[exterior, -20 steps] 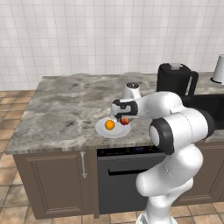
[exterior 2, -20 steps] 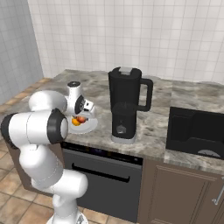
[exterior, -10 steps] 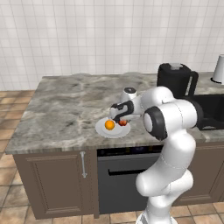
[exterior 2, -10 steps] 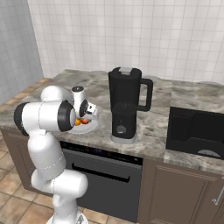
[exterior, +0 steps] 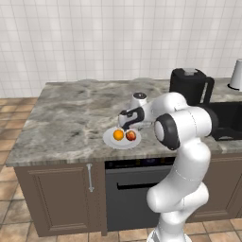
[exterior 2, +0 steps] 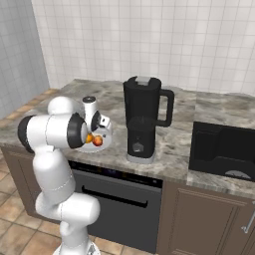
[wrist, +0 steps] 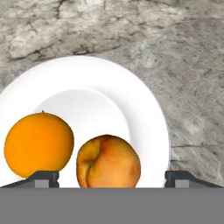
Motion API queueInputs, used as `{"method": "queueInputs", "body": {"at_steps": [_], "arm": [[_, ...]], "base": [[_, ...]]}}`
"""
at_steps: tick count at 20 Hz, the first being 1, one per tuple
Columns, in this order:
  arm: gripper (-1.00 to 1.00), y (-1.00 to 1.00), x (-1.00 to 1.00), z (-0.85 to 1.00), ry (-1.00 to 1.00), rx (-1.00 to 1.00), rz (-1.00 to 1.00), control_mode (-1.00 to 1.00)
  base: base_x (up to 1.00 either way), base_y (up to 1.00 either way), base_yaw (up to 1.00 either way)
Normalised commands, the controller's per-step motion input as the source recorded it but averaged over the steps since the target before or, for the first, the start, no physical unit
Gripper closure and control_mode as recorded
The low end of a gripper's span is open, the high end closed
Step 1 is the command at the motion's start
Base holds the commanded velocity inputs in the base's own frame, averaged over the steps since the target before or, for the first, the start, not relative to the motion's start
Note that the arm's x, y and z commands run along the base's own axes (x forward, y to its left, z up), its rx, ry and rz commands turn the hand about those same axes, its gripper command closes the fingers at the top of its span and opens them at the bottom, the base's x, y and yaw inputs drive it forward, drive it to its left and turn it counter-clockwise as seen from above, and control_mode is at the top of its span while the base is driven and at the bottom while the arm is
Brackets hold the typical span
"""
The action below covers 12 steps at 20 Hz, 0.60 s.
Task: Pick the orange and peach from the fridge and place them on the plate next to the blender to make a fruit smoothie.
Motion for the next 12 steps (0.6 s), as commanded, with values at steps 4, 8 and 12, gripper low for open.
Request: {"method": "queueInputs", "body": {"at_steps": [4,8,12], "arm": [[-1.0,0.0,-0.06,0.62,-0.04,0.0,-0.01,-1.0],[-1.0,0.0,-0.65,0.93,-0.19,0.0,0.0,-1.0],[-1.0,0.0,-1.0,0.93,-0.34,0.0,0.0,-1.0]], "base": [[0.0,0.0,0.0],[0.0,0.0,0.0],[0.0,0.0,0.0]]}}
